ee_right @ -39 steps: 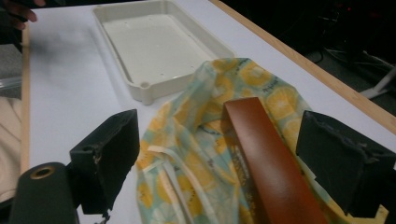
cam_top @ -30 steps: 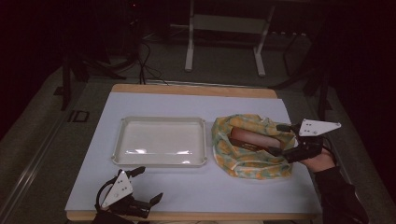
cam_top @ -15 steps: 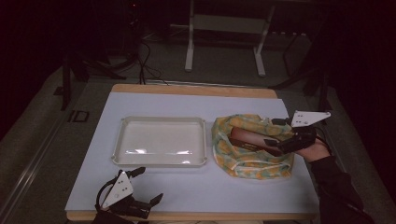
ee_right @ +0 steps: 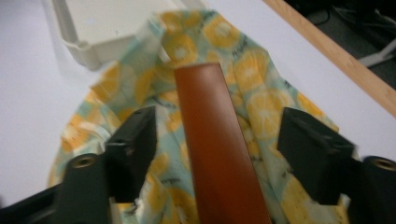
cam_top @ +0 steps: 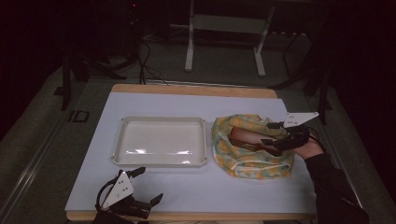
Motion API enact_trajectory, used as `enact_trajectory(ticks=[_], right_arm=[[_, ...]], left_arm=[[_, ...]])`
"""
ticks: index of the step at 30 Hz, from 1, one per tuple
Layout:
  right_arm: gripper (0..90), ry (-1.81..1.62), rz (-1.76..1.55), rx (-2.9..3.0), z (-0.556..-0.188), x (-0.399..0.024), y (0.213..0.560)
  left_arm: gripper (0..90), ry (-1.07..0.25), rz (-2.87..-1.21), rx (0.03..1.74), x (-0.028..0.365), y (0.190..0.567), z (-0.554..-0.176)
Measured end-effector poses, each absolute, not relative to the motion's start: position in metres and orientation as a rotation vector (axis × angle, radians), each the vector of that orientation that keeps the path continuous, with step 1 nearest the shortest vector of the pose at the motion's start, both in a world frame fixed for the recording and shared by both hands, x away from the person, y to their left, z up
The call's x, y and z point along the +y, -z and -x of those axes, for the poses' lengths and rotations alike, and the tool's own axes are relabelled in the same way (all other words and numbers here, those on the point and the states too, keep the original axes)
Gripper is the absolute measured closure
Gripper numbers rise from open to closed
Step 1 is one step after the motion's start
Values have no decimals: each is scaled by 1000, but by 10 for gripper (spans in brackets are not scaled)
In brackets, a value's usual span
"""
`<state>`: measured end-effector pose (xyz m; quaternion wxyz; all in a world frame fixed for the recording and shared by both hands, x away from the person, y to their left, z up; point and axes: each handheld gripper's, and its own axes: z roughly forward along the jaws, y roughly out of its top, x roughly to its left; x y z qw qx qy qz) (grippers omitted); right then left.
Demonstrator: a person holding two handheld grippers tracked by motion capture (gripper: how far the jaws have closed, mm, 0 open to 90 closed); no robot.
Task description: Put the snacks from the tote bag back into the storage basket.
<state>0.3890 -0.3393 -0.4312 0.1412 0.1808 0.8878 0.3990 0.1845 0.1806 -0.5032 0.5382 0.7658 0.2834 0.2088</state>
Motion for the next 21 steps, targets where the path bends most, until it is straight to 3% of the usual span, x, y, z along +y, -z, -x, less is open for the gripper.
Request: enact_trajectory(ticks=[21], right_arm=[[326, -961, -576, 2701, -412, -331, 467]], left_arm=[[0, -499, -1823, 676, 182, 504, -183]])
